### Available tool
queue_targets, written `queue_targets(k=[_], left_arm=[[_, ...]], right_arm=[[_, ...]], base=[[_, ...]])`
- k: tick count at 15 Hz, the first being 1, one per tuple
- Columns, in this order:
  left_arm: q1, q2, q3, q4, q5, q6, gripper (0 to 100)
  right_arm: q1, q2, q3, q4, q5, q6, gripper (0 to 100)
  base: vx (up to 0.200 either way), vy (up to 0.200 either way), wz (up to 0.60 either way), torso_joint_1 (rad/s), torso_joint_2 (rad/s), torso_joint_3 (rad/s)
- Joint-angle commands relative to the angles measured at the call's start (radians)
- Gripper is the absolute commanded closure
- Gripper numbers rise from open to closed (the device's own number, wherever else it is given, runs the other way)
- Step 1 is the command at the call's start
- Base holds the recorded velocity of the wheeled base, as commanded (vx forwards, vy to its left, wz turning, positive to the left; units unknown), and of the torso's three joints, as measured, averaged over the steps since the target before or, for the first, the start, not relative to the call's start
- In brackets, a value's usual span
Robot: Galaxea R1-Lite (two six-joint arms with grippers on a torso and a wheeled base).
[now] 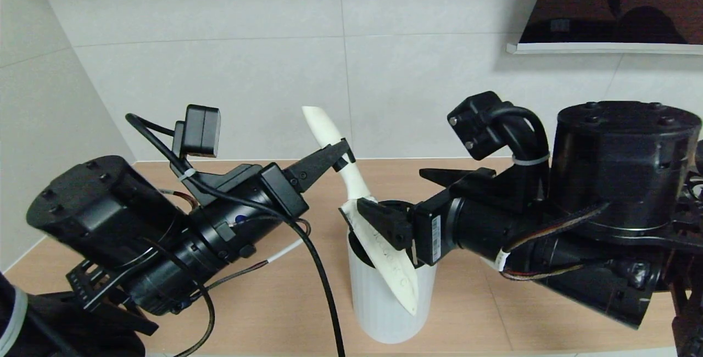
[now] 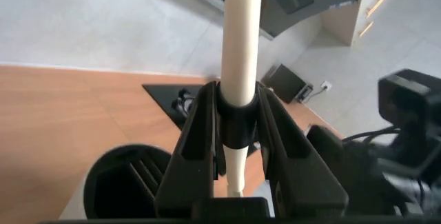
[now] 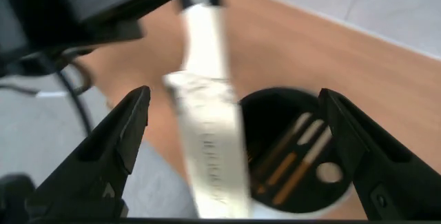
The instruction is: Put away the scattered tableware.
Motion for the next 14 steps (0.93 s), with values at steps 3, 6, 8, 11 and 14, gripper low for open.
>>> queue_targets(k=[3,6,8,11,14], left_arm=[[0.001,-0.117,-0.13,0.263,0.125,0.006,100],[-0.004,-0.166,-0.28,0.516,0.266,0.052,100],[-0.012,-0.17,-0.306,0.519,0.268,0.063,100],[-0.035,-0.252,-0.352,0.711,0.269,0.212,100],[-0.058,-0.239,-0.406,0.76,0.375,0.309,100]], right_arm=[[-0.071,-0.067,-0.007,0.003,0.004,-0.003,0],[-0.12,-0.068,-0.021,0.005,0.011,-0.004,0],[-0.125,-0.067,-0.022,0.005,0.011,-0.004,0],[-0.136,-0.061,-0.021,0.005,0.013,-0.004,0],[-0.139,-0.061,-0.017,0.005,0.013,-0.004,0]], base=[[0.0,0.0,0.0,0.0,0.0,0.0],[0.0,0.0,0.0,0.0,0.0,0.0],[0.0,0.0,0.0,0.0,0.0,0.0],[0.0,0.0,0.0,0.0,0.0,0.0],[0.0,0.0,0.0,0.0,0.0,0.0]])
